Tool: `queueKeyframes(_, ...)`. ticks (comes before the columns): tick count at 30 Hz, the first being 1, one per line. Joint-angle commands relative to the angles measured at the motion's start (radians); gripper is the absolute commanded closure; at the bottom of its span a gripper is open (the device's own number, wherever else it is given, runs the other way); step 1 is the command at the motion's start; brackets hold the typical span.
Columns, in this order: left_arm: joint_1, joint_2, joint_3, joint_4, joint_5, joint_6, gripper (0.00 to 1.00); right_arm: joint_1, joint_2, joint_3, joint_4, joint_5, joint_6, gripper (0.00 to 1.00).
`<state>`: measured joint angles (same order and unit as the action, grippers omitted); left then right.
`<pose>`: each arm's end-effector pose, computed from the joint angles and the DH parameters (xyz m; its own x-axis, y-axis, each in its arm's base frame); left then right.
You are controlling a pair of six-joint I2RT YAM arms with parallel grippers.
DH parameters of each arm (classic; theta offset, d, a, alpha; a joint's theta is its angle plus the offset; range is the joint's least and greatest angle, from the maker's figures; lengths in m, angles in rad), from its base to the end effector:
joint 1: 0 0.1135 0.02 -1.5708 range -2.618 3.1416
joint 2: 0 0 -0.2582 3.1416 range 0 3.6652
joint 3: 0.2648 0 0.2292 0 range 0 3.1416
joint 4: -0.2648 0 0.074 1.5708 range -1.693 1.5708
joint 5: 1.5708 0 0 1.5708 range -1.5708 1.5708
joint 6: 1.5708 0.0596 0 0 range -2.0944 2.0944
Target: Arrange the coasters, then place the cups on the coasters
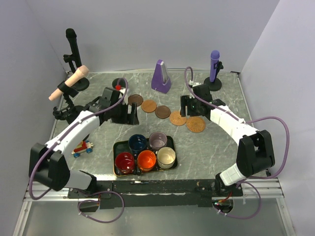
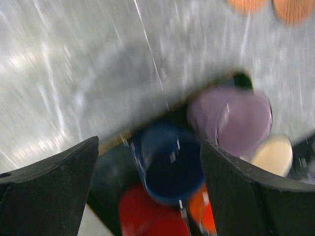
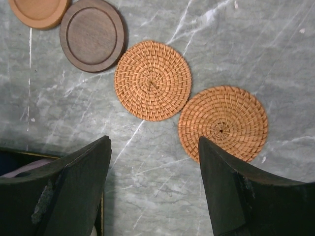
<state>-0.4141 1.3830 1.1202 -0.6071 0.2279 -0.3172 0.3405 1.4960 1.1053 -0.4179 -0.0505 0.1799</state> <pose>0.2566 -0.1275 0.2667 -0.8286 0.0323 -0.5589 0.2809 0.8875 -0.3652 0.3009 0.1098 0.2456 -0.7363 -0.0713 -0.6728 -0.2385 0.9580 0.1595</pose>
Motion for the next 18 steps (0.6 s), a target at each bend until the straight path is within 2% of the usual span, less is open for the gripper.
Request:
queueKeyframes(1,-0.002,-0.094,-0.046,-0.147,0.133,-0.042,0.12,0.011,-0.036,-0.015,0.024,-0.015,0.033,0.22)
queueKeyframes(7,-0.002,-0.136,-0.154,-0.117,0.179,-0.094,0.19,0.025,-0.043,-0.024,0.018,-0.020,0.046,0.22)
queueKeyframes(18,-0.025,-0.075,-0.204,-0.102,0.107,-0.129,0.44,0.029,-0.126,-0.091,0.001,0.012,0.061,0.22)
